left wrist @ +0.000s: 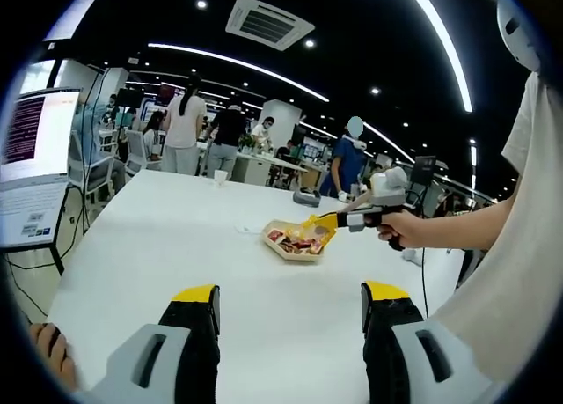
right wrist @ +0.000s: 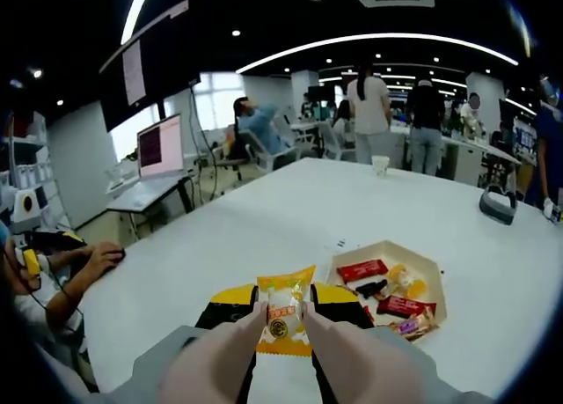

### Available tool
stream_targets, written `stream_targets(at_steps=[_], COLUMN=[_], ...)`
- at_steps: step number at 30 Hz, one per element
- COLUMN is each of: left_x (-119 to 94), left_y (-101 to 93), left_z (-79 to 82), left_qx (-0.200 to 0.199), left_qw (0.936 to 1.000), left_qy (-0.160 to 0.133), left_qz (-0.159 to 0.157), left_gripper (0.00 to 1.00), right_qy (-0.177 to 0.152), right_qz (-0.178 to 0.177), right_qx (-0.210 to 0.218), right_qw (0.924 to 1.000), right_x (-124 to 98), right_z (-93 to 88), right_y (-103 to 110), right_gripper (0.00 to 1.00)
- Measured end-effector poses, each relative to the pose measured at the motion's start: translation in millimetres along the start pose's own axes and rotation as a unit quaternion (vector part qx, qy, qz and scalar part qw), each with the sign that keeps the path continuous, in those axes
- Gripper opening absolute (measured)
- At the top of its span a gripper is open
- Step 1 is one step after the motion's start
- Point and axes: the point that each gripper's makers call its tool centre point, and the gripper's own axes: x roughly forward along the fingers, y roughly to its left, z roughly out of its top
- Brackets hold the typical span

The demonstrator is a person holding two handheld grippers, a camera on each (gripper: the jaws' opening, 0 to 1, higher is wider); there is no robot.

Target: Place the target food into the container with the food tongs after gripping and lifting it, then release it inside without dropping or visibly crushing the food.

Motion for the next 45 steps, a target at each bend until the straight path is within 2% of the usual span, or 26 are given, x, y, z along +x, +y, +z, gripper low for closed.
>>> stream_targets(at_steps=[6, 10, 24, 27, 29, 33, 35, 37, 39, 42, 45], left_x=[10.5, 12.0, 7.8, 13.0, 15.9, 21.3, 24.1, 26.4, 27.3, 26.9, 27.3], left_y=[-0.5, -5.6, 1.0, -8.4, -18.0, -16.9, -19.9, -22.7, -26.6, -27.0, -26.4], left_z=[7.9, 12.9, 6.1, 10.3, 9.6, 10.3, 10.7, 11.5, 12.7, 14.2, 12.9], left_qx=[0.003, 0.013, 0.013, 0.017, 0.021, 0.021, 0.02, 0.022, 0.026, 0.025, 0.026], left_qw=[1.0, 0.9998, 0.9999, 0.9997, 0.999, 0.9992, 0.9991, 0.999, 0.9988, 0.9988, 0.9987], left_qy=[-0.005, -0.006, 0.001, -0.007, 0.002, 0.005, 0.007, 0.011, 0.016, 0.016, 0.024], left_qz=[-0.004, -0.01, -0.003, -0.018, -0.039, -0.033, -0.036, -0.037, -0.039, -0.038, -0.036], left_gripper=[0.64, 0.64, 0.64, 0.65, 0.67, 0.7, 0.7, 0.7, 0.68, 0.68, 0.68], right_qy=[0.003, -0.006, -0.011, -0.024, -0.031, -0.035, -0.038, -0.045, -0.048, -0.052, -0.059], right_qz=[-0.004, -0.008, -0.027, -0.054, -0.073, -0.084, -0.088, -0.087, -0.099, -0.116, -0.119], right_qx=[-0.008, 0.003, 0.025, 0.031, 0.037, 0.051, 0.053, 0.075, 0.077, 0.104, 0.112], right_qw=[1.0, 0.9999, 0.9993, 0.9978, 0.9962, 0.9946, 0.994, 0.9924, 0.9909, 0.9865, 0.9849], right_x=[-1.7, -3.0, -11.8, -20.9, -26.9, -30.9, -32.4, -34.1, -36.0, -33.2, -30.2], right_z=[-1.3, 1.5, -2.6, 2.5, 4.0, 4.5, 3.6, 1.2, -4.5, -11.6, -9.7], right_y=[-0.6, -4.6, -25.4, -41.5, -52.3, -68.2, -73.4, -75.9, -83.6, -97.7, -104.0], right_gripper=[0.23, 0.23, 0.23, 0.23, 0.22, 0.22, 0.23, 0.23, 0.23, 0.23, 0.23])
